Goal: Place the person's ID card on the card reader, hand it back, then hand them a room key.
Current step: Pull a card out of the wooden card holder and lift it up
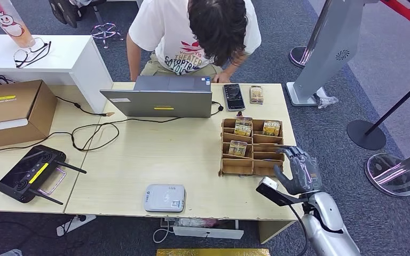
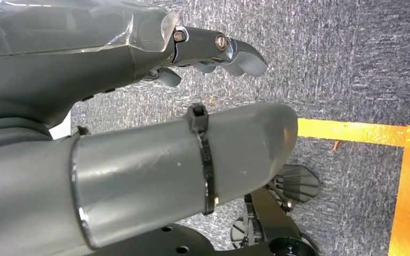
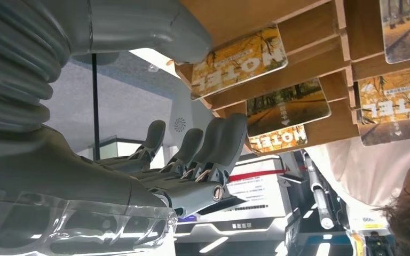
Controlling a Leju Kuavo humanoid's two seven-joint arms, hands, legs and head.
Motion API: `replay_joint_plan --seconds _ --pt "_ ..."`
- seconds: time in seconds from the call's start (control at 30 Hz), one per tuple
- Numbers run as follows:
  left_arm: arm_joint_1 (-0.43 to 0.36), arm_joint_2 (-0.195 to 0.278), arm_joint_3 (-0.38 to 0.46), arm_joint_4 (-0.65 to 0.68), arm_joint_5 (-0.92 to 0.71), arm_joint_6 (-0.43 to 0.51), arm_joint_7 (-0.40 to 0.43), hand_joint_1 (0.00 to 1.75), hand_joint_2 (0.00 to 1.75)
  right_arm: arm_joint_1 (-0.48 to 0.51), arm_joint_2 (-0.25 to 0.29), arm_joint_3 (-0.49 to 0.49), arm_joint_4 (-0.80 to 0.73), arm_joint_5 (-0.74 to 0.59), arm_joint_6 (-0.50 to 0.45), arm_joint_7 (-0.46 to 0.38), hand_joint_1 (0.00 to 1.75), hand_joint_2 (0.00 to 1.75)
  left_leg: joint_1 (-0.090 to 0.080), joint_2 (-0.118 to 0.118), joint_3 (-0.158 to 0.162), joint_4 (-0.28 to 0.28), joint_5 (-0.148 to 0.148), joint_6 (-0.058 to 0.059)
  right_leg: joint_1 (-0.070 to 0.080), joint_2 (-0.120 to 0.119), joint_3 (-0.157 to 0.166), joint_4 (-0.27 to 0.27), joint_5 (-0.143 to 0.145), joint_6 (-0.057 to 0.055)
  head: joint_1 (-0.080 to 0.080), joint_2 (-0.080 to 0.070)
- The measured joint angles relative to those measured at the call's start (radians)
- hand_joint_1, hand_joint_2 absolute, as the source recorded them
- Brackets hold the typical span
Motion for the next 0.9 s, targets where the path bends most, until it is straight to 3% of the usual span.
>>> replay_joint_plan --seconds 0.53,0.77,0.9 --pt "0.005 0.006 0.0 0.0 0.008 -0.002 -0.006 0.0 0.0 -0.009 -0.008 0.016 0.02 0.0 0.019 0.006 0.82 1.75 0.0 0.0 0.0 0.0 0.0 0.0 0.0 0.0 0.0 0.0 0.0 0.0 0.0 0.0" --pt "0.006 0.006 0.0 0.0 0.008 -0.001 -0.006 0.0 0.0 -0.018 -0.01 0.022 0.025 0.0 0.021 0.006 1.02 1.75 0.0 0.0 0.0 0.0 0.0 0.0 0.0 0.0 0.0 0.0 0.0 0.0 0.0 0.0" --pt "0.005 0.006 0.0 0.0 0.007 0.0 -0.007 0.0 0.0 -0.023 -0.01 0.027 0.025 0.0 0.023 0.007 1.3 1.75 0.0 0.0 0.0 0.0 0.0 0.0 0.0 0.0 0.0 0.0 0.0 0.0 0.0 0.0"
